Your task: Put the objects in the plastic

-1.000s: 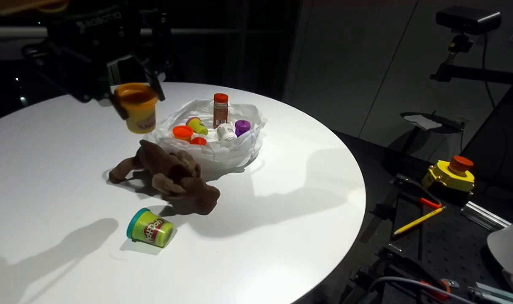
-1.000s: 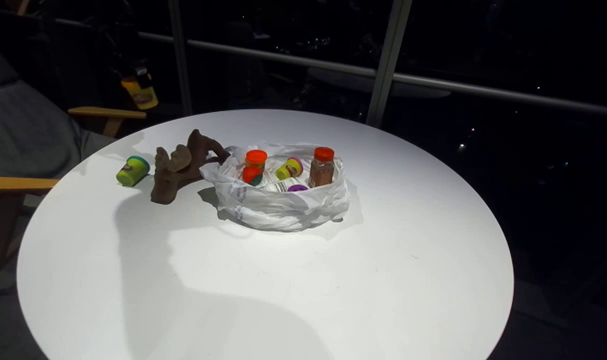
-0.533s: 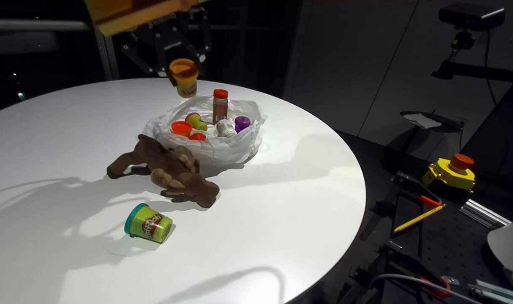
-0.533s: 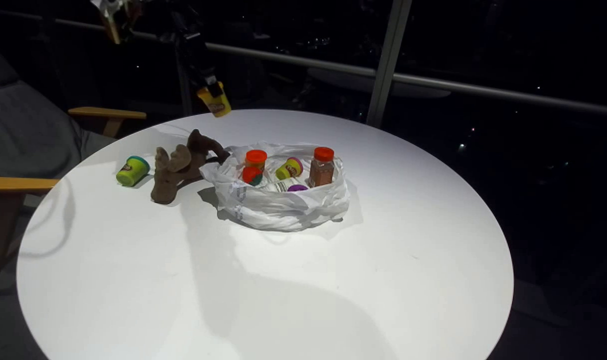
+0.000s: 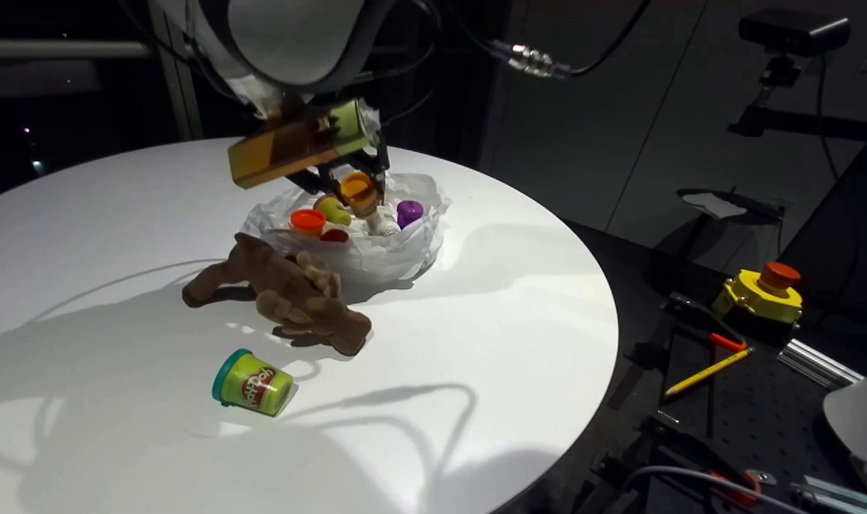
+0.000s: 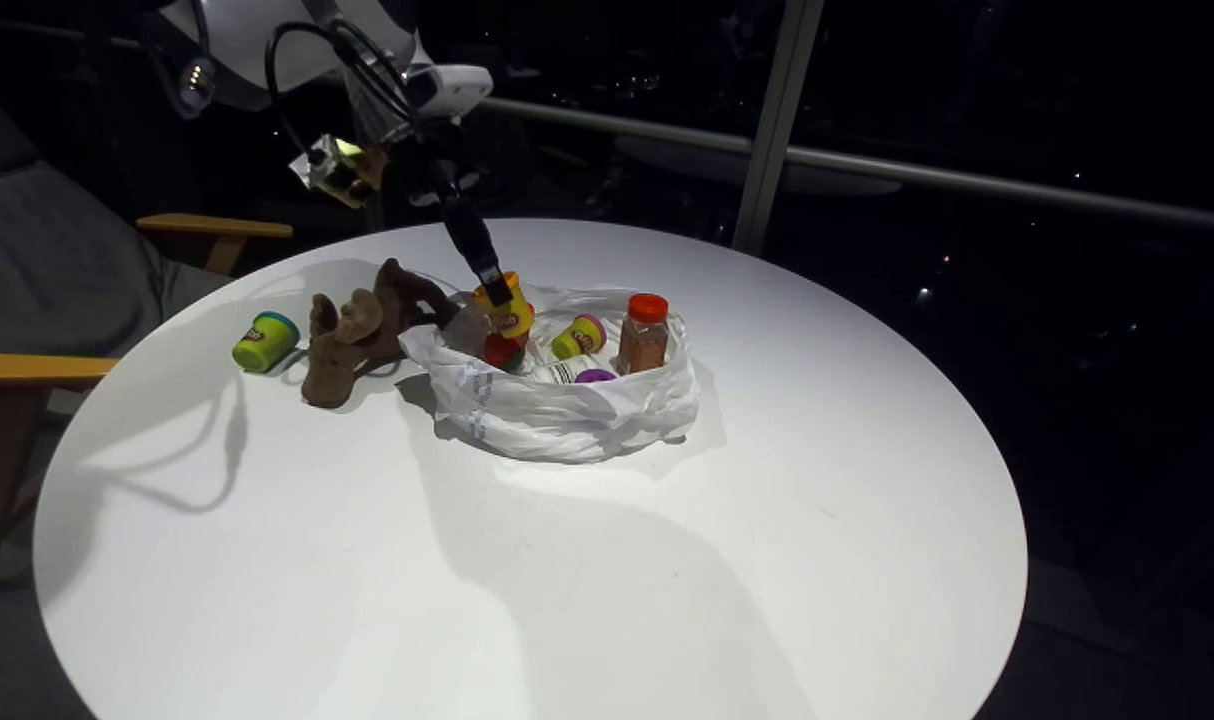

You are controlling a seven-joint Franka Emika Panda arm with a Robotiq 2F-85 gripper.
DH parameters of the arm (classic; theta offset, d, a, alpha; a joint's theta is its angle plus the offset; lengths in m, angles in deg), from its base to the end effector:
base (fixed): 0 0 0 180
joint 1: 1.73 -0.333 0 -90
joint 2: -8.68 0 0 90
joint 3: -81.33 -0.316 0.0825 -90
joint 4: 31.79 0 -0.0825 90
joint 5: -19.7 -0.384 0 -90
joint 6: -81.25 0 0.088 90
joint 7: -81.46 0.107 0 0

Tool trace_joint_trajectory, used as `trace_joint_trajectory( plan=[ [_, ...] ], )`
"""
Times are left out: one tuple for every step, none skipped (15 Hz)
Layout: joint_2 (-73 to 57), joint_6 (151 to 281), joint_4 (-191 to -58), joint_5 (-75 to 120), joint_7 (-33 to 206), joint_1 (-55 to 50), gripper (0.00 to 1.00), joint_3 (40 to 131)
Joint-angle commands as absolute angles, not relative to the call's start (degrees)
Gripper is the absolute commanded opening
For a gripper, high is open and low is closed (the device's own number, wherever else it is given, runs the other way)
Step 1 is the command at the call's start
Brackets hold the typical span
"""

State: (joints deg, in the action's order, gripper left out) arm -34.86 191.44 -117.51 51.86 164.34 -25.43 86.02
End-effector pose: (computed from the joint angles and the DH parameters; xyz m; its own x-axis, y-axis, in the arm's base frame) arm 0.6553 0.1950 0.2080 0.6948 -0.5911 0.4096 -0.7185 -0.5466 0.4300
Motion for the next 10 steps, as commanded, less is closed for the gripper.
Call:
trace_joint_trajectory(
  plan=[
    [-38.6,189.4,-112.5,51.2,167.2,-25.3,0.28,86.2],
    [-39.2,190.4,-112.0,51.5,167.8,-25.3,0.28,86.3],
    [-39.6,190.9,-111.5,51.5,168.2,-25.2,0.63,86.3],
    [-39.8,191.0,-111.2,51.5,168.9,-25.4,0.78,86.4],
    [-39.5,190.3,-111.1,51.8,169.7,-25.8,0.84,86.7],
    [-39.1,190.0,-111.1,52.3,170.6,-26.2,0.92,87.0],
    [-38.6,189.9,-111.4,52.5,171.4,-26.5,0.99,87.1],
    [-37.2,190.2,-112.9,52.7,172.2,-26.7,1.0,87.1],
    [-35.8,190.5,-114.2,51.8,171.2,-26.3,1.0,86.1],
    [-33.6,190.4,-115.9,50.9,169.0,-26.1,1.0,84.7]
  ],
)
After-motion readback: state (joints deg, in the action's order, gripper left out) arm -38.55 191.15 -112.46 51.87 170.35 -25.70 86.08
